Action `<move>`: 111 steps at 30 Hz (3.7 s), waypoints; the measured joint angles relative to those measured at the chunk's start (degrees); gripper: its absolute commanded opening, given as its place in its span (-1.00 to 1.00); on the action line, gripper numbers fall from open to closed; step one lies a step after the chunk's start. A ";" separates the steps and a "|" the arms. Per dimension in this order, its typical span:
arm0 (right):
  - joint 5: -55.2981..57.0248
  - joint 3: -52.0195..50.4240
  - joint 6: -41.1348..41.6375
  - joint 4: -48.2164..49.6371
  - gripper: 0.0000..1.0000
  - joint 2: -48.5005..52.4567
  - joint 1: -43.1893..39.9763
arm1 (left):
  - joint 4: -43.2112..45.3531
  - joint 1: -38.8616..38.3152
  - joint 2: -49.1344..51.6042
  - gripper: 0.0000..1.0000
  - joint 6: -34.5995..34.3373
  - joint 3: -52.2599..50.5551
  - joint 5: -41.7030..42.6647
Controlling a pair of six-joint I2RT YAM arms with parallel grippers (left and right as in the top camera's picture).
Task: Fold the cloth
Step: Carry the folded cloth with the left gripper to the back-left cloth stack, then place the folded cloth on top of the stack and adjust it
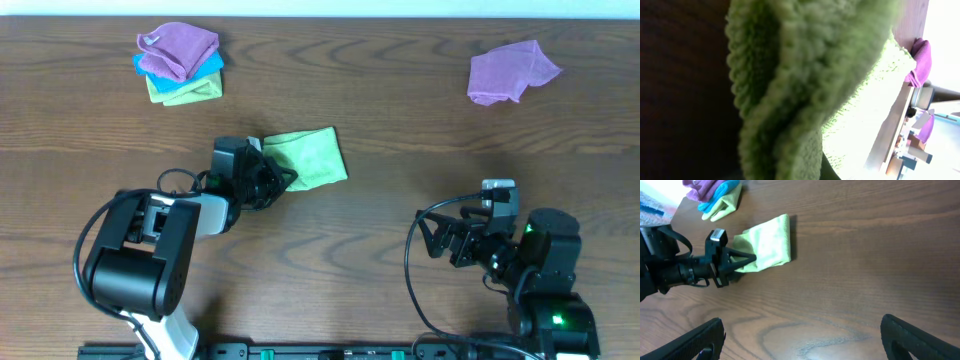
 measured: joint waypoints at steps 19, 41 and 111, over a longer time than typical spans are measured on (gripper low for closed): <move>0.00 -0.11 0.02 -0.02 0.99 0.00 0.00 | -48.33 11.30 0.52 -0.89 6.03 51.67 2.03; 0.00 -0.17 0.02 -0.02 0.98 0.00 0.00 | -47.28 21.18 25.22 -0.89 7.17 82.99 -1.90; -0.02 -0.20 0.02 -0.02 0.98 0.00 0.00 | -76.85 27.06 17.16 -0.34 34.21 84.13 -21.55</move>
